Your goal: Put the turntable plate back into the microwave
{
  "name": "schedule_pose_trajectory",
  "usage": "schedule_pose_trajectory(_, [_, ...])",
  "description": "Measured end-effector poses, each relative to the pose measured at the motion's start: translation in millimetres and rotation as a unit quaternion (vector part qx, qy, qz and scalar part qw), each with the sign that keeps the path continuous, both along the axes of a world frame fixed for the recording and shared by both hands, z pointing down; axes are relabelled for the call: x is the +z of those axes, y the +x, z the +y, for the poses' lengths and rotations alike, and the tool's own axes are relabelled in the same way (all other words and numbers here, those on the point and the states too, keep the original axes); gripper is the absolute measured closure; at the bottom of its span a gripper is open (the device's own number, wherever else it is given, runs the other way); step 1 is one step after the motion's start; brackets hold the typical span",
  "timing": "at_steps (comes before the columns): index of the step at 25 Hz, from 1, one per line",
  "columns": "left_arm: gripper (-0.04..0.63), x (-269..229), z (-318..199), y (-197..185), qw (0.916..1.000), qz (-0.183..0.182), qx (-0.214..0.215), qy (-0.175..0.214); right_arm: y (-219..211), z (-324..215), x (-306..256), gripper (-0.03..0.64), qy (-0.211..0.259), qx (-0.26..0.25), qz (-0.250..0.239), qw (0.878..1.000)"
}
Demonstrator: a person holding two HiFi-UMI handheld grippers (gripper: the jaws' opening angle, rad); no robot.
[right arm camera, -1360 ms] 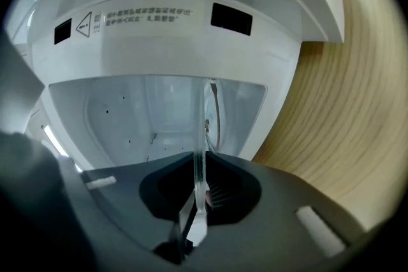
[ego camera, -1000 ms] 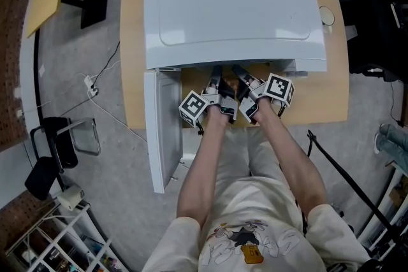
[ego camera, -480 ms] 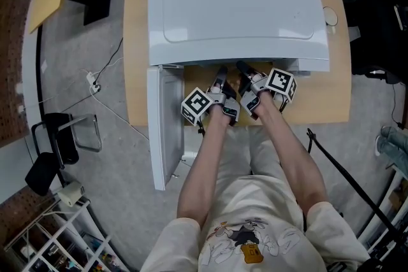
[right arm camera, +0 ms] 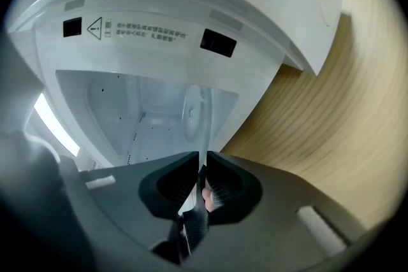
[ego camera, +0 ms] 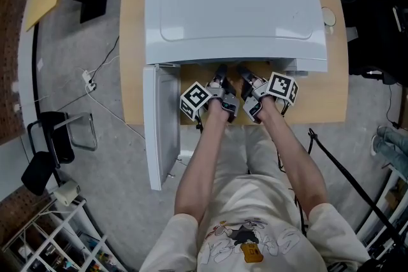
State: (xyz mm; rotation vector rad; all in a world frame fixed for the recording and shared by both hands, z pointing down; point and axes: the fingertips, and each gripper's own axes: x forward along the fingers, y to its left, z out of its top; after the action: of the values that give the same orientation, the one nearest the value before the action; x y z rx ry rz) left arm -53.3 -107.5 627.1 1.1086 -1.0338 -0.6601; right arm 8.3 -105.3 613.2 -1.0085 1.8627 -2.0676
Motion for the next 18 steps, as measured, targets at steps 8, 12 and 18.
schedule_pose_trajectory(8, [0.555, -5, -19, 16, 0.9986, 0.027, 0.045, 0.003, -1, 1, -2, 0.591, 0.003, 0.007, -0.017, 1.0])
schedule_pose_trajectory(12, [0.554, -4, -22, 19, 0.9977, 0.036, 0.057, -0.004, -1, -1, -5, 0.594, 0.007, 0.006, -0.013, 1.0])
schedule_pose_trajectory(18, [0.552, -6, -19, 21, 0.9966, 0.038, 0.072, -0.008, -5, -13, -4, 0.578, 0.014, 0.007, -0.017, 1.0])
